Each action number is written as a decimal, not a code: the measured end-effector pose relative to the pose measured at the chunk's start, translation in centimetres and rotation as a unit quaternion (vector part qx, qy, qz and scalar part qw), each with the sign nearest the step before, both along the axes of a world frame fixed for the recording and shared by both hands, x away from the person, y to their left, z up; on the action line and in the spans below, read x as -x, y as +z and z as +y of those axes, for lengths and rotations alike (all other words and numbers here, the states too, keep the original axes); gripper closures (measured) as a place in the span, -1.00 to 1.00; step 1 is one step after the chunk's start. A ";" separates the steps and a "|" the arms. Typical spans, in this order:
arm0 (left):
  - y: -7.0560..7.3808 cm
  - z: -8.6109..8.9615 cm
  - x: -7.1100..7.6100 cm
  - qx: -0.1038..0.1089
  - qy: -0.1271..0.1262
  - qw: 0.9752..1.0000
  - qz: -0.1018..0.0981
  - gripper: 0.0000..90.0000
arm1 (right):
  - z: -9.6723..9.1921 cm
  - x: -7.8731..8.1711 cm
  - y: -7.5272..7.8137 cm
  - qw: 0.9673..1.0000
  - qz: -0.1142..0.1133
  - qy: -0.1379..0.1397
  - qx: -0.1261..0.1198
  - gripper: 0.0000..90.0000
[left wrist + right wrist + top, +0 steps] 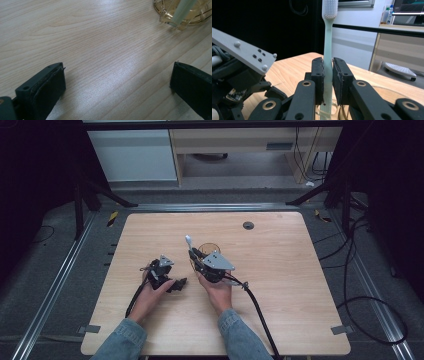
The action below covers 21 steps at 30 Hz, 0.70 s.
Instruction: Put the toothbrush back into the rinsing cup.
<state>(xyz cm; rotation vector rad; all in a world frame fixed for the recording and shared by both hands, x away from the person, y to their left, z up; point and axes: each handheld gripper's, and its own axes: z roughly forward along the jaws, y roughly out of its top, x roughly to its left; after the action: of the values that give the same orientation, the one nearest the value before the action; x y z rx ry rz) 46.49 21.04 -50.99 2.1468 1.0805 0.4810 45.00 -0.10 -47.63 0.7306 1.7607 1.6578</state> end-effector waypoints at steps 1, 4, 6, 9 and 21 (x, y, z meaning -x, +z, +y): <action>0.0 0.0 0.0 0.000 0.000 1.000 0.000 -1.00 | 0.0 0.0 -0.1 1.000 0.001 0.000 0.001 0.77; 0.0 0.0 0.0 0.000 0.000 1.000 0.000 -1.00 | 0.0 0.1 -0.2 1.000 0.004 0.000 0.011 0.77; 0.0 0.0 0.0 0.000 0.001 1.000 0.000 -1.00 | 0.0 0.1 -0.3 1.000 0.008 0.002 0.017 0.77; 0.0 0.0 0.0 0.000 0.001 1.000 0.000 -1.00 | 0.0 0.0 -0.4 1.000 0.013 0.005 0.024 0.77; 0.0 0.0 0.0 0.000 0.001 1.000 -0.001 -1.00 | -0.1 -0.2 -0.1 0.999 0.026 0.013 0.031 0.74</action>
<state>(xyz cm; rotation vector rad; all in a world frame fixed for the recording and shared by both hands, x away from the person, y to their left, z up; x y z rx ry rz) 46.49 21.04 -51.00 2.1450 1.0815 0.4823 45.16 -0.15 -47.75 0.7311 1.8567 1.6067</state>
